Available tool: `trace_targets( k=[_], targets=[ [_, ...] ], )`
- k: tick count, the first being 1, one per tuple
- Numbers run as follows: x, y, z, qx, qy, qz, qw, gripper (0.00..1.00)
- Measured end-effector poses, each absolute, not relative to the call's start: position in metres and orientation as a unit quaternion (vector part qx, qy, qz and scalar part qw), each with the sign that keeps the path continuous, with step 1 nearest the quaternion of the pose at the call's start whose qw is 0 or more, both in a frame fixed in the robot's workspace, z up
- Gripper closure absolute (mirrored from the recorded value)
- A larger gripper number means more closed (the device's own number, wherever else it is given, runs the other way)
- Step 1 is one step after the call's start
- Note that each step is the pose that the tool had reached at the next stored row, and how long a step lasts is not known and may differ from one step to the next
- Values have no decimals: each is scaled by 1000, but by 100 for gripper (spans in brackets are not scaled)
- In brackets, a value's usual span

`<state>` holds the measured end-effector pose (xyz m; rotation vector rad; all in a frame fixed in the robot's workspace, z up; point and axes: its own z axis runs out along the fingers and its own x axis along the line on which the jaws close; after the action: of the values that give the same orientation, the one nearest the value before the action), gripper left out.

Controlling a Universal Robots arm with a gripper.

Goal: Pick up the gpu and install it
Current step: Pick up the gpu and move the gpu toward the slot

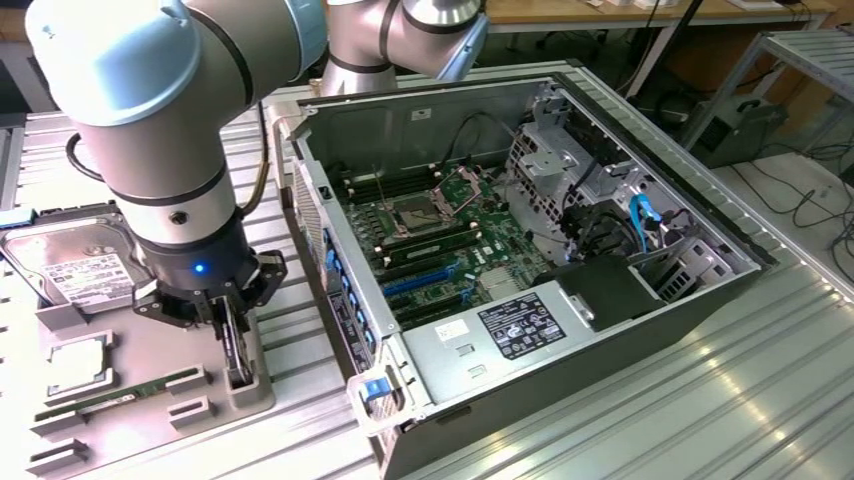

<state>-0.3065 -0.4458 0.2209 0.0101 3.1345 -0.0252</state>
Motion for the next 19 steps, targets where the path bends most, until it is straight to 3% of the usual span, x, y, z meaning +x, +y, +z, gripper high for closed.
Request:
trace_targets(
  k=[19],
  targets=[
    [-306,-446,225,3,1000,-9,3,72]
  ],
)
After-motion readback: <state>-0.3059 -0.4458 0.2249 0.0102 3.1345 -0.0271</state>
